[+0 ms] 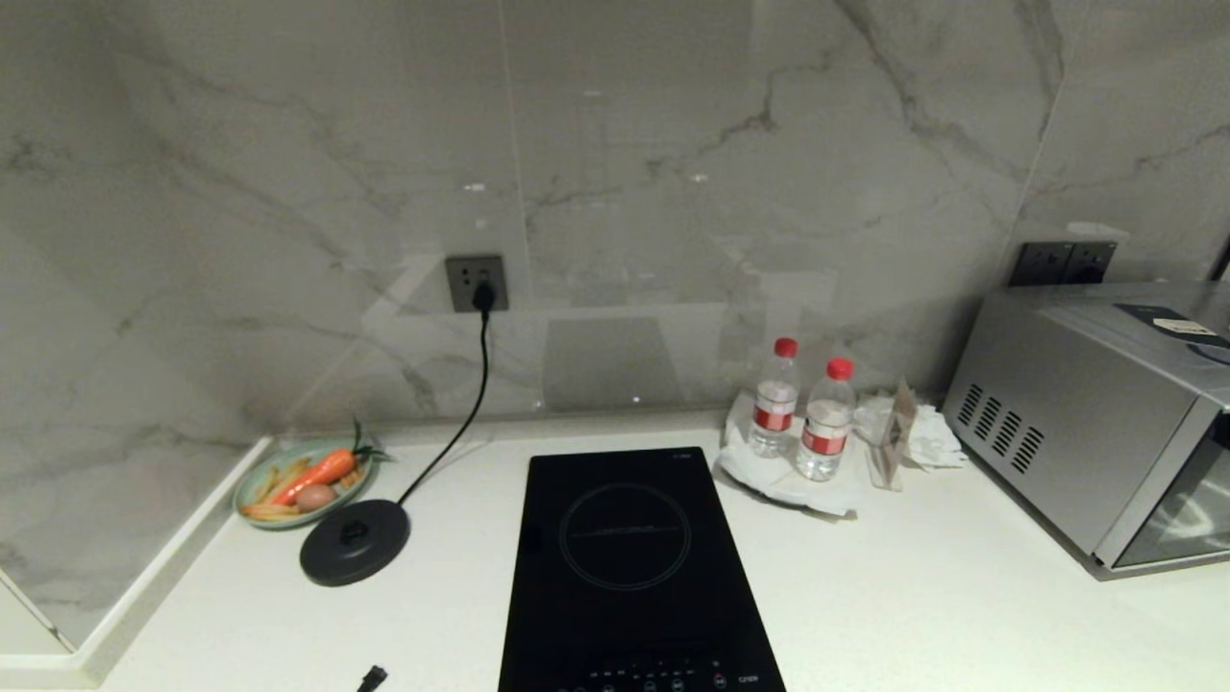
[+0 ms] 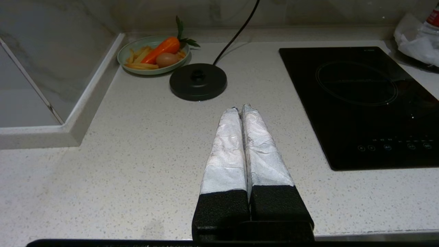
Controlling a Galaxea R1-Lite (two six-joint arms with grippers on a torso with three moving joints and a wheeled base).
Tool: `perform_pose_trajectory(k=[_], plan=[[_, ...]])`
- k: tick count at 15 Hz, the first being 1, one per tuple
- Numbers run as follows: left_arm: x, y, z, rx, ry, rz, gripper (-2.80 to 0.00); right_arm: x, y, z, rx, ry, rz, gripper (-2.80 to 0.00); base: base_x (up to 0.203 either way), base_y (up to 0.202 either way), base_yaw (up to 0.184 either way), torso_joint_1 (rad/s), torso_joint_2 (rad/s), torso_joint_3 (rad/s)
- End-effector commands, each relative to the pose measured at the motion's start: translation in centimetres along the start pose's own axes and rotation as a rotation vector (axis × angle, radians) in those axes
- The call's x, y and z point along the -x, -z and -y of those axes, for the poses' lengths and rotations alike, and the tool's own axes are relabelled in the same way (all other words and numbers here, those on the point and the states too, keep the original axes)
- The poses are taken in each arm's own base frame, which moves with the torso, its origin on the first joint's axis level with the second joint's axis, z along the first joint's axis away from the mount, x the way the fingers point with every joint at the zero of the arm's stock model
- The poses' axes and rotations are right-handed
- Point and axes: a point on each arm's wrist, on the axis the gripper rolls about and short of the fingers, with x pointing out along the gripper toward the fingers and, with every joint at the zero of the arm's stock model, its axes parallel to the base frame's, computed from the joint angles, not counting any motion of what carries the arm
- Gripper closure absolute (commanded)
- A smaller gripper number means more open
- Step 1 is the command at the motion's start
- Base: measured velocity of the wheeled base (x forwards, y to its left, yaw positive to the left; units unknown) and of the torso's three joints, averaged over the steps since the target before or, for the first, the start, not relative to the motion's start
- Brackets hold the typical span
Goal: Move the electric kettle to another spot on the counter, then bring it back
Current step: Grab the kettle
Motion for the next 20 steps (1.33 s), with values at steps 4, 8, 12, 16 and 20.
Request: perform_pose_trajectory(k=[4,8,12,16,20], plan=[[-0.01,0.01,0.0,0.0,0.0,-0.002,0.0,0.0,0.0,0.0,0.001,-0.001,0.0,0.0,0.0,0.0,0.0,0.0,0.0,0.0],[-0.01,0.01,0.0,0.0,0.0,-0.002,0.0,0.0,0.0,0.0,0.001,0.0,0.0,0.0,-0.004,-0.002,0.096,0.002,0.01,0.004],[-0.01,0.01,0.0,0.0,0.0,-0.002,0.0,0.0,0.0,0.0,0.001,0.0,0.0,0.0,-0.002,-0.009,0.179,-0.001,0.01,0.006],[-0.01,0.01,0.0,0.0,0.0,-0.002,0.0,0.0,0.0,0.0,0.0,-0.001,0.0,0.0,-0.002,-0.007,0.176,0.0,0.01,0.008],[-0.01,0.01,0.0,0.0,0.0,-0.002,0.0,0.0,0.0,0.0,0.001,-0.001,0.0,0.0,-0.001,-0.008,0.176,-0.001,0.01,0.01]])
